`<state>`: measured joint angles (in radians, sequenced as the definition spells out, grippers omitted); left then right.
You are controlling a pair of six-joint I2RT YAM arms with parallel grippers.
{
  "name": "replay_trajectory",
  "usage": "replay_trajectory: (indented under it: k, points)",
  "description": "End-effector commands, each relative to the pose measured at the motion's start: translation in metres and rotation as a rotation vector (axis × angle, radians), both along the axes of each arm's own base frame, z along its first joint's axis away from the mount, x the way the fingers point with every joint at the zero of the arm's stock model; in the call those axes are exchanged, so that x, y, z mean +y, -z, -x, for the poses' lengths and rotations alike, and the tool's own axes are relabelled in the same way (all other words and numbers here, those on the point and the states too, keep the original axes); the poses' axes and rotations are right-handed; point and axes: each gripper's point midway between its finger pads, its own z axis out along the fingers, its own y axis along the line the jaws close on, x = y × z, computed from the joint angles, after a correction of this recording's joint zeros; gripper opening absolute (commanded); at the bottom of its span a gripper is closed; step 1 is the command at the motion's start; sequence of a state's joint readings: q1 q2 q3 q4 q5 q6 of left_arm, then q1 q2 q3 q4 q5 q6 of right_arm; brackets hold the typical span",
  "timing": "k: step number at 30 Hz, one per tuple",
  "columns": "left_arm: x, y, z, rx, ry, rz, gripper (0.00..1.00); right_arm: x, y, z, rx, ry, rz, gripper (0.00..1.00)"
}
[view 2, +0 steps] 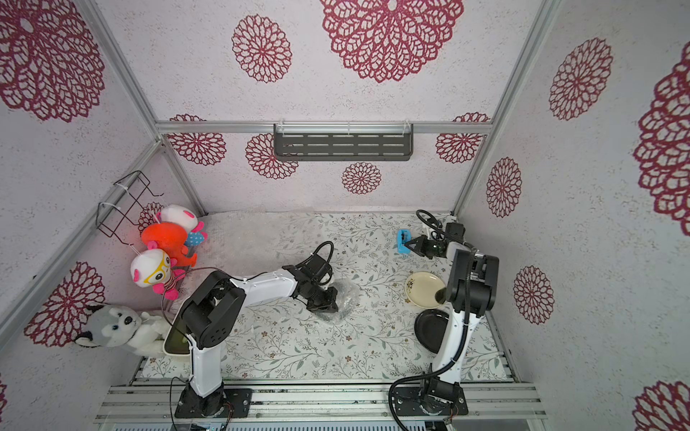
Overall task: Wrap dinner plates in bubble wrap
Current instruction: Pull the tape from the tape cutter.
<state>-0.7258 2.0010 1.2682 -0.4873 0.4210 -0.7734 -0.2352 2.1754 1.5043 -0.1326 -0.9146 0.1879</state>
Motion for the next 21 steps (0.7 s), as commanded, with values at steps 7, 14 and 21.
replay_trajectory:
  k: [7,14,21]
  points:
    - [0.038,0.045,0.023,0.094,-0.007,-0.196,0.0,-0.017,-0.048,-0.033,-0.011,0.124,-0.011,0.0]
    - [0.037,0.045,0.023,0.096,-0.008,-0.191,0.0,-0.007,-0.068,-0.003,-0.021,0.161,-0.011,0.0]
    - [0.036,0.046,0.024,0.1,-0.001,-0.185,0.0,0.009,-0.053,0.056,0.033,0.203,0.0,0.0]
